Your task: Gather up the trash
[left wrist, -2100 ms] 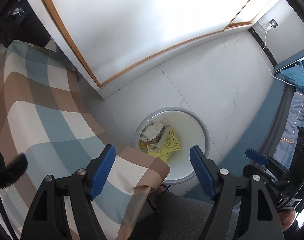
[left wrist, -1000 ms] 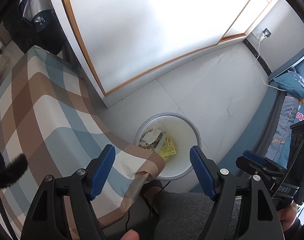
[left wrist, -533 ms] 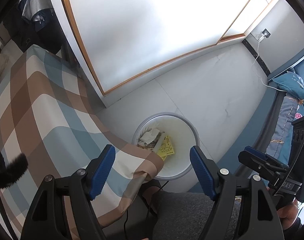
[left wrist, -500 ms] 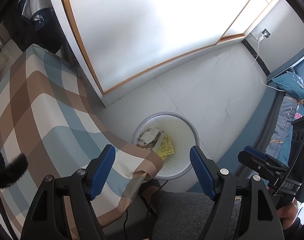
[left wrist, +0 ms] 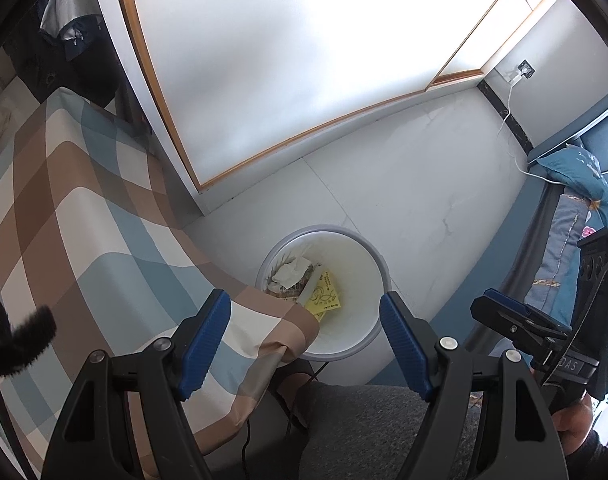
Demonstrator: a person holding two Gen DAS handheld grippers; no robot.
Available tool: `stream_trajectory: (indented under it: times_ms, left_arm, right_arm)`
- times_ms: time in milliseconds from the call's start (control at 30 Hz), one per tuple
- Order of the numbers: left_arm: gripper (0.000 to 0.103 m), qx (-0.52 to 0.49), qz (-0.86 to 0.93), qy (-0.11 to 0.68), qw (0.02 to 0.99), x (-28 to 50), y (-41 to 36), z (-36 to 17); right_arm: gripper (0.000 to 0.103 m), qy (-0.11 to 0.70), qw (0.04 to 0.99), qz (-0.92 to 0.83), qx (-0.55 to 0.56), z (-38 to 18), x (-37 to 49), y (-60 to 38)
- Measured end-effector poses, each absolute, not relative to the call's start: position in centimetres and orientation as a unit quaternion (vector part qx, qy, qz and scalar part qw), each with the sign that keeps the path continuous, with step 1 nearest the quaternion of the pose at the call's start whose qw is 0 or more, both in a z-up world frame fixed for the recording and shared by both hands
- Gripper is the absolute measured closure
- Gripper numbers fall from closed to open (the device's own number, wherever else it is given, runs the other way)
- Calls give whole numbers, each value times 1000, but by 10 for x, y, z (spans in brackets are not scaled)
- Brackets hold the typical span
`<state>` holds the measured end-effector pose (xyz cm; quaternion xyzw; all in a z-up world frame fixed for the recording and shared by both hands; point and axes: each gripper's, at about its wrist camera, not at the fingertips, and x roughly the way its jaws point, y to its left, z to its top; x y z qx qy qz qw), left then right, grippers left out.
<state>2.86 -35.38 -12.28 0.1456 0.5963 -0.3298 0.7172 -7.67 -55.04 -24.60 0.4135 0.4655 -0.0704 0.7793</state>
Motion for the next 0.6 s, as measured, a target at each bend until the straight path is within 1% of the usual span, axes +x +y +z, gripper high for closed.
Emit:
stream_trajectory:
  times_ms: [600]
  left_arm:
    - [29, 147, -323, 587, 727, 32, -349, -122]
  right_arm:
    - [8, 468, 779, -75, 410, -246, -76, -547]
